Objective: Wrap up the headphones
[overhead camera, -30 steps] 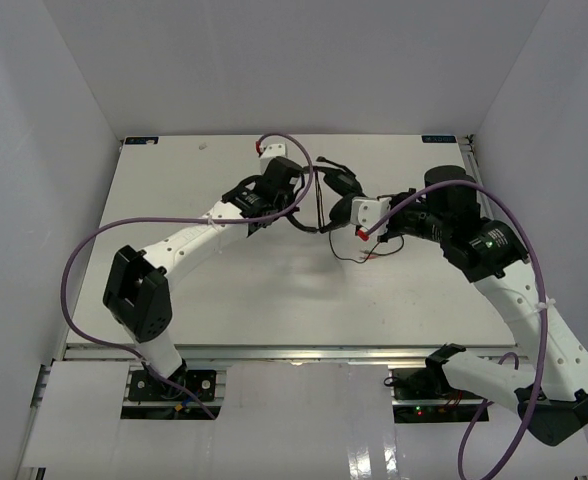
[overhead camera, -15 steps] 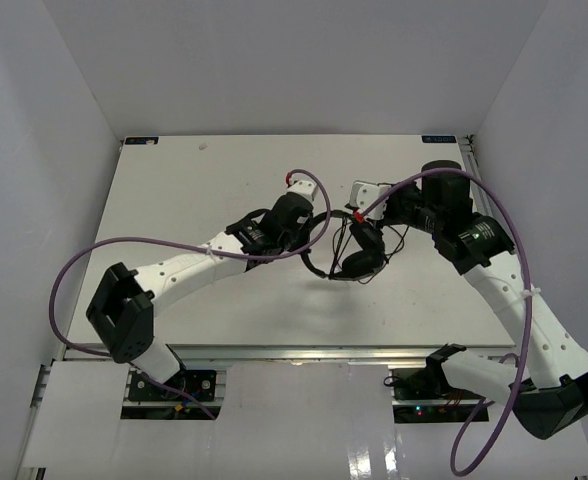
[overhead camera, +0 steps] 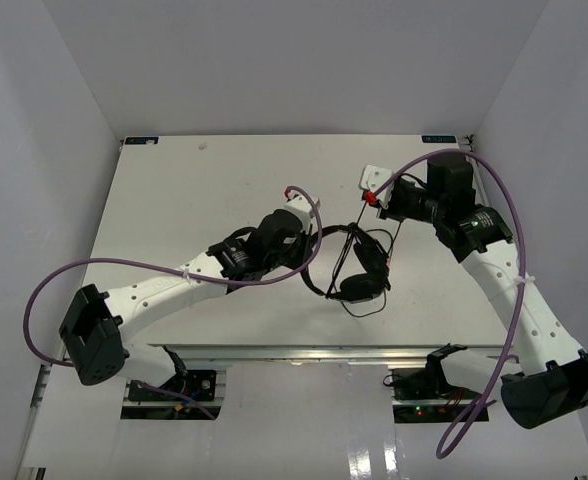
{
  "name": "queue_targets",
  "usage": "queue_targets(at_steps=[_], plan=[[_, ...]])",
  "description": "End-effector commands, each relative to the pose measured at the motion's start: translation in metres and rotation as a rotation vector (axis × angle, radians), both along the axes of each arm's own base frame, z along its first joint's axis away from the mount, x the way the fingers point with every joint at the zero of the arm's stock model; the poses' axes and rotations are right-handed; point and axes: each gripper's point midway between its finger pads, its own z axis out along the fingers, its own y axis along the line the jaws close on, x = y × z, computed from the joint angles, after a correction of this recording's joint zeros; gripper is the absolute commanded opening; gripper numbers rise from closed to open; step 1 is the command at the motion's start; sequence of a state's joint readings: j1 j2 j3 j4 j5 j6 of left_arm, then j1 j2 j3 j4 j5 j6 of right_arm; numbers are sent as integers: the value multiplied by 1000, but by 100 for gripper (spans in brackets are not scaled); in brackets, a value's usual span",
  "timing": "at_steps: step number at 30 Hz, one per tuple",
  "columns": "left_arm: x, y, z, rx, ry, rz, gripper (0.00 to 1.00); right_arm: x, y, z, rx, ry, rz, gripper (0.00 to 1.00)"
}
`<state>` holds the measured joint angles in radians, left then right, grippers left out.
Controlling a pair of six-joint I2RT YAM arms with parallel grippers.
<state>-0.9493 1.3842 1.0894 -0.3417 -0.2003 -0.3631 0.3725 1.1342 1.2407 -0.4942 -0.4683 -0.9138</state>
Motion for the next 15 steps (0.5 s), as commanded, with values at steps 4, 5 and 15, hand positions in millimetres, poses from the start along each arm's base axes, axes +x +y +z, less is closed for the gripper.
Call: queue_targets(at_steps=[4,5,15], plan=[[-30,-8,-23,72,67,-165,0,17,3,69,108,-184,-8,13],[-30,-9,-22,71,66,-170,0,17,3,65,105,-176,-8,13],[-41,-14,12,-1,15,-216,0,34,-5,37,110,-116,-59,15]])
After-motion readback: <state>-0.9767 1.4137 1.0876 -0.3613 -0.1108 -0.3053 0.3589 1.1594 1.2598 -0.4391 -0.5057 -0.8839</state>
